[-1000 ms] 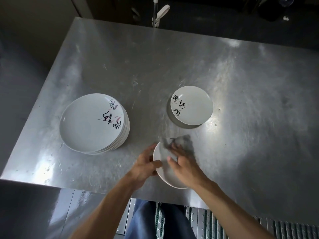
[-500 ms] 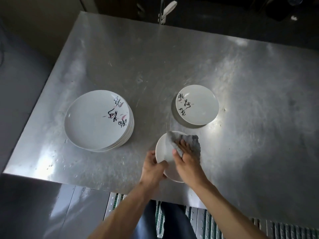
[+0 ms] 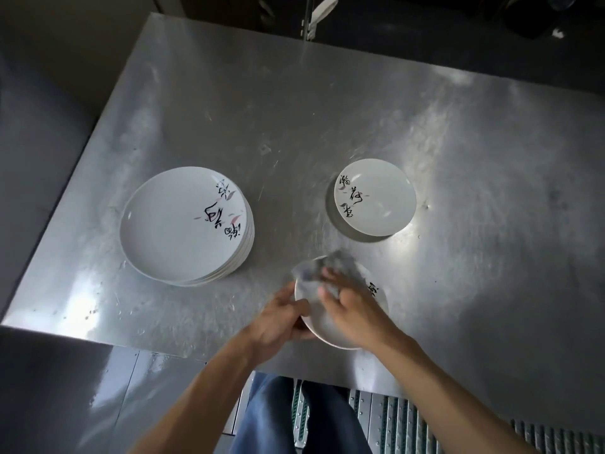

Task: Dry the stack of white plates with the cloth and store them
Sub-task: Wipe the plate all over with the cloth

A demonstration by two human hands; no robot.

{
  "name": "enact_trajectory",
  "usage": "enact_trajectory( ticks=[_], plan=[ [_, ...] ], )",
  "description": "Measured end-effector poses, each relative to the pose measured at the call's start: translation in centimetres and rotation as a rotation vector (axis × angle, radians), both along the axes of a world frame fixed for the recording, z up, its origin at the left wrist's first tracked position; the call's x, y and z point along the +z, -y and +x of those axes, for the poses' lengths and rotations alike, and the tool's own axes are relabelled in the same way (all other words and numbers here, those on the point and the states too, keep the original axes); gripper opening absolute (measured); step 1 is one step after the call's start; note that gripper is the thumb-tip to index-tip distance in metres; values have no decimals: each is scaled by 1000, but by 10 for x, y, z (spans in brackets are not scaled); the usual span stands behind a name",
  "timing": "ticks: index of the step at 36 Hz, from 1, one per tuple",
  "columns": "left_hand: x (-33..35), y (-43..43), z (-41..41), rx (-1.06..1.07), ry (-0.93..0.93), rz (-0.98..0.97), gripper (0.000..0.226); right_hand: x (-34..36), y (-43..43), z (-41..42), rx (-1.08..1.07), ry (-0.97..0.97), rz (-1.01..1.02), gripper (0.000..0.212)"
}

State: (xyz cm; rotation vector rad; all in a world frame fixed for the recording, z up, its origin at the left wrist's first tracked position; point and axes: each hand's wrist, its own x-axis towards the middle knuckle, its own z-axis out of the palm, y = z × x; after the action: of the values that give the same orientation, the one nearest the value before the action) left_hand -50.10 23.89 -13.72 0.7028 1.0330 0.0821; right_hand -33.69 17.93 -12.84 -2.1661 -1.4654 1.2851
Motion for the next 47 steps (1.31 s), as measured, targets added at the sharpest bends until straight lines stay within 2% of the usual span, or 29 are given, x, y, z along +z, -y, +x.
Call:
enact_trajectory(
  ticks=[2,3,6,7,8,11,12,14,17,20,22,23,25,26,28,30,31,35,39,43,45,47],
  plan=[
    [3,-1,1,4,21,1,49,2,-3,4,-134,134,-30,51],
    [4,-1,2,-11,24,18,47,4,-4,-1,-106,105,2,52],
    [6,3,5,-21,-10,43,35,6,3,-19,38,-154,57,48],
    [4,5,4,-13,-13,38,32,5,4,-18,41,-170,45,46],
    [4,7,3,7,-7,31,33,2,2,-13,17,-124,33,46],
    [2,13,2,146,-5,32,52,-2,-3,0,-100,167,-47,52],
    [2,17,4,206,-6,29,55,-1,-3,-1,-128,190,-68,54],
    [-1,28,8,343,-8,-27,52,-3,-2,-5,-163,145,-74,54],
    [-4,47,9,443,-1,-51,36,-1,5,-13,-168,38,-39,53],
    [-9,45,4,444,-69,-10,36,6,12,-16,-307,-167,-69,47],
    [-15,35,-1,434,-78,-53,29,10,14,-17,-390,-281,-103,38],
    [-15,30,-2,414,-61,-76,25,12,13,-19,-359,-308,-97,33],
    [-12,22,-2,326,-3,-78,32,15,9,-22,-248,-353,-74,28],
    [-10,20,-2,267,34,-52,38,13,7,-21,-183,-332,-53,34],
    [-6,15,-3,180,66,15,48,6,-4,-16,-44,-131,-20,44],
    [-6,12,-4,164,63,34,59,3,-13,-11,-42,59,-21,45],
    [-5,10,-4,154,64,37,60,3,-14,-11,-39,85,-8,46],
    [-1,10,-5,109,74,78,35,1,-6,-20,162,-30,65,45],
    [-4,14,-7,95,69,72,61,-3,-8,-11,-68,118,8,47],
    [-4,21,-4,128,26,111,38,-1,2,-22,181,-81,62,44],
    [-7,27,-4,155,6,113,52,-5,3,-13,111,-32,52,41],
    [-6,30,-1,233,4,107,70,-9,-1,-2,-13,172,30,47]
  ],
)
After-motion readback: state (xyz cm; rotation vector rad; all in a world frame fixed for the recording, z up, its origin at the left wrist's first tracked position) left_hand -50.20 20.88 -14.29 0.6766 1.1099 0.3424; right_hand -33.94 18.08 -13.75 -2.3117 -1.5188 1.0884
